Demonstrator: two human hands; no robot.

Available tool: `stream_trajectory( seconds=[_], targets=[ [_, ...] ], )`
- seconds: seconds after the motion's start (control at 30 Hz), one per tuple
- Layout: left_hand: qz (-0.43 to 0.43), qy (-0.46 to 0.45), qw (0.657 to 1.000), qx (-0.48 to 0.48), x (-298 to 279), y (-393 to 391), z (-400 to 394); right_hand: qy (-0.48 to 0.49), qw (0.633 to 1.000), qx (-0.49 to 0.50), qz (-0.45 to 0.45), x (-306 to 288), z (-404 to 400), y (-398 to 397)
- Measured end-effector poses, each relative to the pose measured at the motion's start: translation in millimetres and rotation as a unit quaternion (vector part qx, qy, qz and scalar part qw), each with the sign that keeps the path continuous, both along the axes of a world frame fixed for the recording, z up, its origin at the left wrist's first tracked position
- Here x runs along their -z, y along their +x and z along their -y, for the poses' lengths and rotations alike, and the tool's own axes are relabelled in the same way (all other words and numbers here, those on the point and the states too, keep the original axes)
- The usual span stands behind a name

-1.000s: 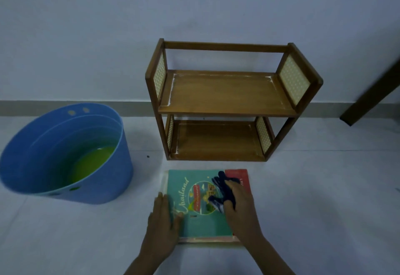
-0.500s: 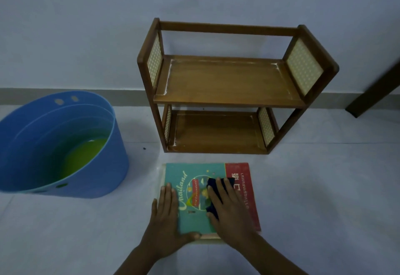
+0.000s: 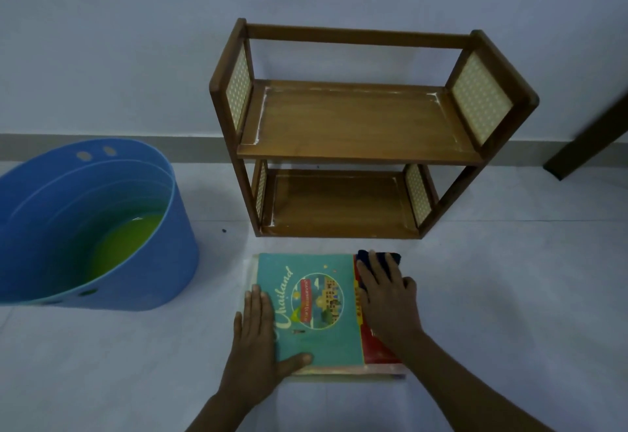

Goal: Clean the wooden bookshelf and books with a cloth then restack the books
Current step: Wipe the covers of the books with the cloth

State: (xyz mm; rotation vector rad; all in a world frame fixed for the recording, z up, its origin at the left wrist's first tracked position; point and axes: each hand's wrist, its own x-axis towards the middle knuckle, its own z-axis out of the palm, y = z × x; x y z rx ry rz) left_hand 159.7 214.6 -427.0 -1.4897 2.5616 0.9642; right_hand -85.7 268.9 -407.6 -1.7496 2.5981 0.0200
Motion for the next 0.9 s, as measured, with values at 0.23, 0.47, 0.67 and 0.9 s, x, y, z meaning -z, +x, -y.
stream_trajectory(
  seconds=[0.23,0.47,0.67,0.9],
  targets=[
    [-0.063,0.001,0.997,0.034,9.9,12.6,0.7,-0.036,0.972,-0.225,0.065,7.7,-21.6,117.5],
    [-0.097,0.013,0.995,-0.003,7.1,13.7,2.4,-0.029,0.985,-0.157,0.062,2.7,2.7,36.8],
    [-0.113,0.025,0.993,-0.014,11.8,12.6,-0.9,-0.069,0.991,-0.072,0.088,5.4,24.4,106.5],
    [-0.079,0.025,0.997,-0.011,7.5,18.2,0.7,-0.074,0.977,-0.19,0.063,9.1,27.0,88.5]
  ],
)
